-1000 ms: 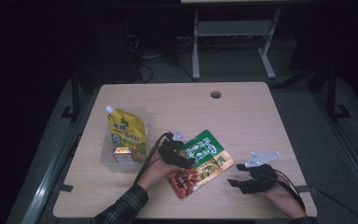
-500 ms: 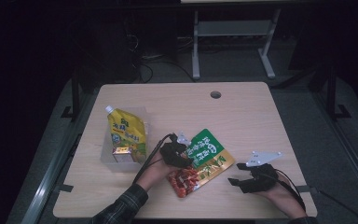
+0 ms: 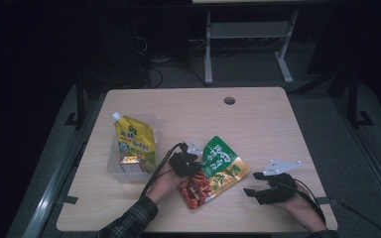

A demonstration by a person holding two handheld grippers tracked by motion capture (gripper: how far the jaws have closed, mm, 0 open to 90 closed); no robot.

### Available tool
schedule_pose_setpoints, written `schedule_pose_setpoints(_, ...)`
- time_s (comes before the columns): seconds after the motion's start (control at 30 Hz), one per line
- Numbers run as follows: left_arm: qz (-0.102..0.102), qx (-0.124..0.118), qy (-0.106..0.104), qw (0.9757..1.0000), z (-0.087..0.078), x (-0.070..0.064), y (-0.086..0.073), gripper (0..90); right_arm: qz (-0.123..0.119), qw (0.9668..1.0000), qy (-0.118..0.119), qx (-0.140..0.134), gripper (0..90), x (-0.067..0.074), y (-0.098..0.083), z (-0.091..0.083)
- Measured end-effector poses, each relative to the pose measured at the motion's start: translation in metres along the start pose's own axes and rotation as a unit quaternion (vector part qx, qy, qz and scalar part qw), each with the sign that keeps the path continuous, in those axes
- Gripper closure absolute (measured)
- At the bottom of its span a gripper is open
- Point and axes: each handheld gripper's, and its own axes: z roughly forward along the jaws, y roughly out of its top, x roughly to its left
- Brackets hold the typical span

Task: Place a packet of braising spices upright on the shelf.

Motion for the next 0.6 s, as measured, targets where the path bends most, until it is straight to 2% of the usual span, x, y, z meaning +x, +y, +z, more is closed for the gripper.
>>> schedule_pose_setpoints(0.2, -0.023, -0.028, -0.015, 0.9992, -0.006, 0.003, -0.003, 89.1, 0.013, 0.9999, -0.002, -0.003, 27.0, -0.002, -0.001, 0.0)
schedule_pose_setpoints(0.33, -0.037, -0.068, -0.017, 0.9968, -0.018, 0.004, -0.001, 89.2, 0.022, 0.9997, -0.001, -0.005, 23.8, -0.003, -0.002, 0.0)
schedule_pose_setpoints(0.37, -0.039, -0.085, -0.016, 0.9955, -0.024, 0.002, 0.001, 89.2, 0.033, 0.9994, -0.005, -0.009, 21.0, -0.002, -0.001, 0.0)
schedule_pose_setpoints(0.4, -0.039, -0.085, -0.016, 0.9955, -0.024, 0.002, 0.001, 89.2, 0.033, 0.9994, -0.005, -0.009, 21.0, -0.002, -0.001, 0.0)
schedule_pose_setpoints(0.43, -0.043, -0.095, -0.018, 0.9944, -0.028, 0.0, 0.002, 89.2, 0.035, 0.9993, -0.003, -0.013, 20.4, -0.002, 0.0, 0.0)
schedule_pose_setpoints(0.5, -0.041, -0.109, -0.021, 0.9929, -0.036, -0.002, 0.003, 89.2, 0.052, 0.998, 0.012, -0.034, 18.2, -0.003, 0.002, -0.001)
schedule_pose_setpoints(0.53, -0.041, -0.109, -0.021, 0.9929, -0.036, -0.002, 0.003, 89.2, 0.052, 0.998, 0.012, -0.034, 18.2, -0.003, 0.002, -0.001)
schedule_pose_setpoints(0.57, -0.044, -0.121, -0.024, 0.9914, -0.04, -0.003, 0.003, 89.2, 0.056, 0.9971, 0.017, -0.048, 17.2, -0.003, 0.005, -0.002)
schedule_pose_setpoints(0.6, -0.044, -0.121, -0.024, 0.9914, -0.04, -0.003, 0.003, 89.2, 0.056, 0.9971, 0.017, -0.048, 17.2, -0.003, 0.005, -0.002)
